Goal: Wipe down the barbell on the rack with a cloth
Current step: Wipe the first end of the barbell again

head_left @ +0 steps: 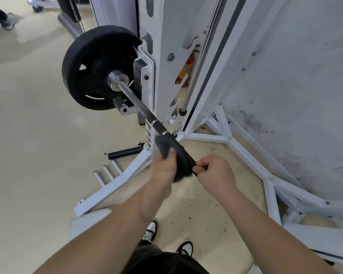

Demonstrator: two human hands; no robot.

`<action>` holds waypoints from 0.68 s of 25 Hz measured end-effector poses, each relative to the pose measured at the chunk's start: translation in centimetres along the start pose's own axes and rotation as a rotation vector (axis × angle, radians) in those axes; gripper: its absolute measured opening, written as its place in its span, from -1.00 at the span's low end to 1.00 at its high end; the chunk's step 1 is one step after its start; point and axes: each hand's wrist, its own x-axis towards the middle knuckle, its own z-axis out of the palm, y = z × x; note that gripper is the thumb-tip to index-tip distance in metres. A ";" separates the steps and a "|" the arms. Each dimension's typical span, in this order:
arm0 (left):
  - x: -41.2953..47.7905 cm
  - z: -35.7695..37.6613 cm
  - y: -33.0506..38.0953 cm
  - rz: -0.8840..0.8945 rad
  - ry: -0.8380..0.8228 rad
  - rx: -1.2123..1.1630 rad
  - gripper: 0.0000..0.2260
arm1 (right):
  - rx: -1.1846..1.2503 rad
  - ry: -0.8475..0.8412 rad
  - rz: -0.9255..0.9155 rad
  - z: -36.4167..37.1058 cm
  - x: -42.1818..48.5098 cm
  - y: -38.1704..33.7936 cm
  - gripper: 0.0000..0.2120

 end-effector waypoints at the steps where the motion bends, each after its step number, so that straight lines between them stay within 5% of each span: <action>1: -1.3 0.1 -1.5 -0.051 -0.103 0.019 -0.83 | 0.095 -0.027 0.023 -0.3 0.1 0.2 -0.91; 3: -1.8 -0.4 -2.0 -0.153 -0.220 -0.027 -0.82 | 0.261 -0.088 0.071 -1.3 -0.3 0.5 -0.88; 8: -0.6 0.4 0.0 -0.310 -0.189 -0.440 -0.73 | 0.259 -0.029 0.020 -2.3 -2.4 1.9 -0.85; 13: -6.2 1.0 -4.9 -0.070 -0.269 0.054 -0.81 | 0.295 0.016 -0.006 -3.0 -3.1 2.8 -0.86; 17: -6.5 0.0 1.5 0.415 0.022 0.454 -0.85 | 0.337 0.028 -0.015 -4.1 -3.4 3.7 -0.83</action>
